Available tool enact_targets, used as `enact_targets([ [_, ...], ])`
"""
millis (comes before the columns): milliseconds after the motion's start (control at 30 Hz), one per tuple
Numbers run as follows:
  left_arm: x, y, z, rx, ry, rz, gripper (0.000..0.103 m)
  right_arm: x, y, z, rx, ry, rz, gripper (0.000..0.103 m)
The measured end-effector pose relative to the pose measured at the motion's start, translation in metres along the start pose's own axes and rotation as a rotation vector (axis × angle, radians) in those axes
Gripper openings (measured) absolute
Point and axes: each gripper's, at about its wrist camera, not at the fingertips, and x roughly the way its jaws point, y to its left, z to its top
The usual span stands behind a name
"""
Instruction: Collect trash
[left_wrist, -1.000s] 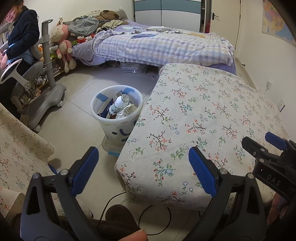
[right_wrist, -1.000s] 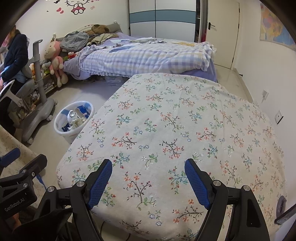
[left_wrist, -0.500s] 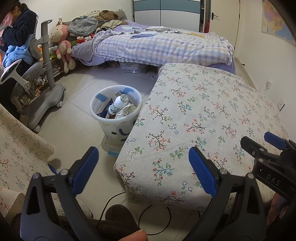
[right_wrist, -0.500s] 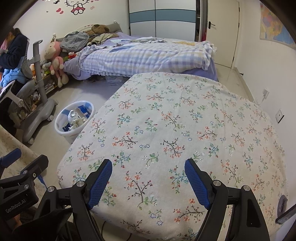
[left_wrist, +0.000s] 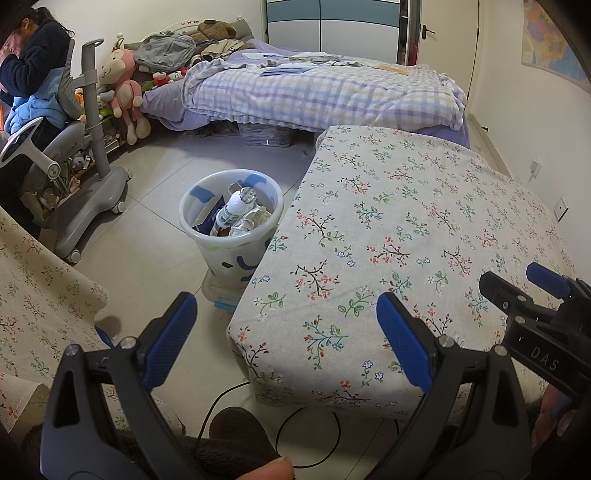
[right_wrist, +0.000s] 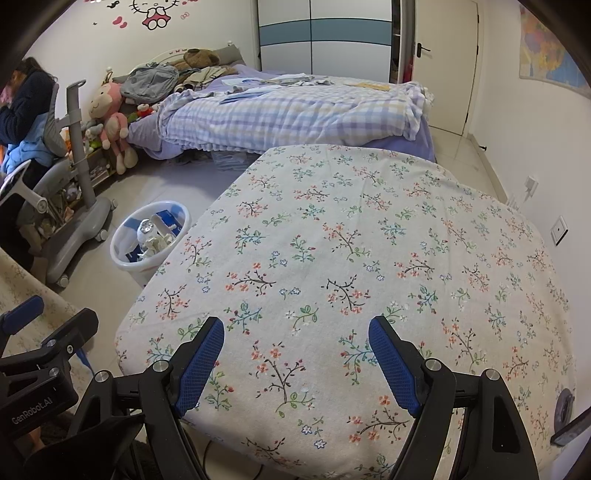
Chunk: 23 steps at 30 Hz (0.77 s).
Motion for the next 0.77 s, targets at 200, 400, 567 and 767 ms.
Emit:
enact_targets([
  [200,0.0,-0.002,0.0,0.003,0.0,-0.004,0.097,0.0,0.0,0.0,0.001,0.002,0.002,0.082],
  [400,0.001,-0.004,0.0,0.006,0.002,-0.003,0.097,-0.001,0.002,-0.001,0.002,-0.001,0.004,0.082],
  [567,0.001,-0.008,-0.002,0.013,0.004,-0.002,0.097,-0.002,0.004,-0.005,0.006,0.001,0.005,0.082],
  [767,0.003,-0.017,-0.002,0.039,0.033,-0.036,0.097,0.0,-0.003,-0.005,0.011,0.012,0.0,0.082],
])
